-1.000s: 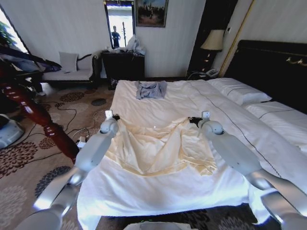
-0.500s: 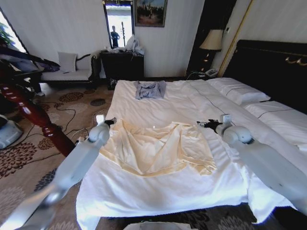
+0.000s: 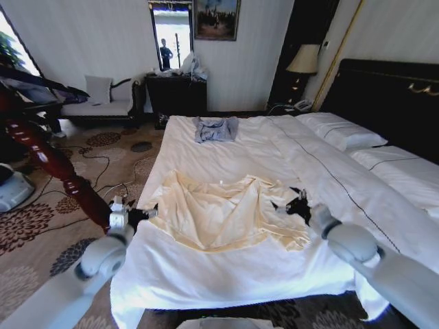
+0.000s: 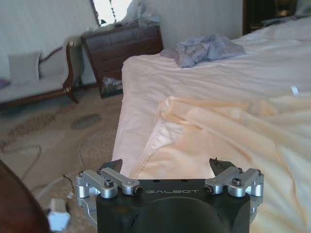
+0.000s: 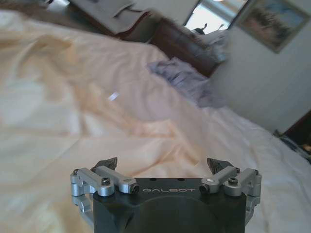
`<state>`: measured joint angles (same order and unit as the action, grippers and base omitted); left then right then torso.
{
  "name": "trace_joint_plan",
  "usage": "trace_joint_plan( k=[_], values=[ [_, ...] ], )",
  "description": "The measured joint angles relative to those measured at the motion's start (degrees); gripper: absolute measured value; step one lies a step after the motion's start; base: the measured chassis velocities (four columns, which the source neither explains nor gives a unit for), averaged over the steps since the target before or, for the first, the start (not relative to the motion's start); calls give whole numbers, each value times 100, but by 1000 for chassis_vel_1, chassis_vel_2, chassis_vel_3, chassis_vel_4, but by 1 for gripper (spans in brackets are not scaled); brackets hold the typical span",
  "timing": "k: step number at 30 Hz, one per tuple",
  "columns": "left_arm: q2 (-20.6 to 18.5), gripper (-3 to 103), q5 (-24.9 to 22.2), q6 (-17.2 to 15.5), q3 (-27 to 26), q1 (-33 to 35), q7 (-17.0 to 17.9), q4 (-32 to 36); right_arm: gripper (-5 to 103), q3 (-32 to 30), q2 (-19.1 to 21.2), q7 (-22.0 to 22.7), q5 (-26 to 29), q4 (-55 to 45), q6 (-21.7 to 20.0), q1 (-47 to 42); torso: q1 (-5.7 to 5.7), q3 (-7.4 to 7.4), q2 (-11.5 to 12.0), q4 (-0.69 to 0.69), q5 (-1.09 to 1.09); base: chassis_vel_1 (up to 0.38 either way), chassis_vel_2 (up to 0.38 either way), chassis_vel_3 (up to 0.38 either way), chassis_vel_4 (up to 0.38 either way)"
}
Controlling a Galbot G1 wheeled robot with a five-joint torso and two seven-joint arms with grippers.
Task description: Pick up the clothes from the bed and hang them on the clothes hanger.
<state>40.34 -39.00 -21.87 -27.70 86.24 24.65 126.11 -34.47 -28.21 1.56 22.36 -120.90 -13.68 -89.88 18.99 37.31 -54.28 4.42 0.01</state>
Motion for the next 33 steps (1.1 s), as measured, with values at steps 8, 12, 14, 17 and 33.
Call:
trace_joint_plan(
  k=[8, 12, 14, 17, 33],
  values=[
    [211, 99, 1060, 351, 102, 896, -264, 88, 100, -505, -305, -219, -1263, 56, 593, -1436, -2, -1, -1, 1, -2, 0, 0, 0, 0],
    [255, 98, 1273, 403, 669, 831, -153, -140, 100, -344, -407, -234, -2070, 558, 1218, -1737, -1, 0, 1, 0, 0, 0, 0, 0, 0],
    [251, 98, 1324, 419, 716, 779, -148, -201, 100, -318, -416, -234, -2145, 607, 1290, -1744, -1, 0, 1, 0, -1, 0, 0, 0, 0],
    [216, 98, 1583, 473, 980, 529, -158, -450, 100, -150, -477, -218, -2559, 809, 1564, -1725, -1, 0, 1, 1, -3, 0, 0, 0, 0],
    [303, 98, 1926, 616, 1509, -256, -220, -1033, 100, 545, -746, 108, -2792, 1132, 1618, -885, -1, 0, 1, 0, -1, 0, 0, 0, 0]
  ],
)
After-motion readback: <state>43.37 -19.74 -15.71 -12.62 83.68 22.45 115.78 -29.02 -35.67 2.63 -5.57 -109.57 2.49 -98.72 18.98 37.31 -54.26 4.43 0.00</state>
